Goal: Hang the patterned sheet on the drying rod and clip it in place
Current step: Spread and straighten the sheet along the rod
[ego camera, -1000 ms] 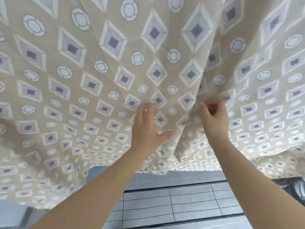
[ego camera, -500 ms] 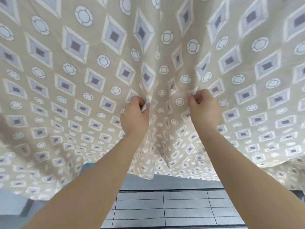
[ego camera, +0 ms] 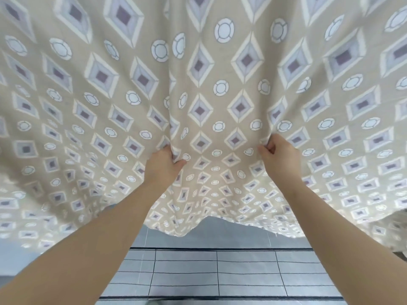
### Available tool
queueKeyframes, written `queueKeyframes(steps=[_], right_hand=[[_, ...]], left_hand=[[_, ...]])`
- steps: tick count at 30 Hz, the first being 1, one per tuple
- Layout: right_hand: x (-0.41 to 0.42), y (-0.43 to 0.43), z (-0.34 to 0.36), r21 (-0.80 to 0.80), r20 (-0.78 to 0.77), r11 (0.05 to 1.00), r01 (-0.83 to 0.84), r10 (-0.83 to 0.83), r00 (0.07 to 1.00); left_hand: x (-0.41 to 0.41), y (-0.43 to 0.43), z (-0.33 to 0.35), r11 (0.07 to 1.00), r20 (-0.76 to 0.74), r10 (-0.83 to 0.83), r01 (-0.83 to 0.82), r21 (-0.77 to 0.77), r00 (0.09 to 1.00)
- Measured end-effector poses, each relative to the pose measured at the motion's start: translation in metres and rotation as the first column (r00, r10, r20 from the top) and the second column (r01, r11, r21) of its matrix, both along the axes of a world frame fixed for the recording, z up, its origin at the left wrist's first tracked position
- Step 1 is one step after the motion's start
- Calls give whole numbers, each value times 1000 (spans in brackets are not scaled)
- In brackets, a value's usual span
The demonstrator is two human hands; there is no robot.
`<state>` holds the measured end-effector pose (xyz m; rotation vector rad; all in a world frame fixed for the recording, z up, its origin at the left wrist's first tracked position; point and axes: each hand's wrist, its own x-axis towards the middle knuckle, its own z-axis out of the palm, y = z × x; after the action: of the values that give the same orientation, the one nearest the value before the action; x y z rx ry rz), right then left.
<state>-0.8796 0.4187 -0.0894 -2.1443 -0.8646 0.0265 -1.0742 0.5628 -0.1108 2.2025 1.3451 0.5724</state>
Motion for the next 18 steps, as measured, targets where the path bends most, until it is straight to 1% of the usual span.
queueKeyframes(steps=[4, 15, 18], right_hand=[[-2, -6, -12, -39, -23, 999, 8, -9, 1000], [-12, -17, -42, -121, -17, 993, 2, -5, 1000], [-15, -21, -49, -186, -27, 982, 2, -7, 1000]], left_hand=[[-3, 0, -11, 1000, -18, 0, 0, -10, 1000], [-10, -10, -27, 997, -70, 17, -22, -72, 997], [-13, -12, -32, 996, -116, 9, -19, -89, 993]])
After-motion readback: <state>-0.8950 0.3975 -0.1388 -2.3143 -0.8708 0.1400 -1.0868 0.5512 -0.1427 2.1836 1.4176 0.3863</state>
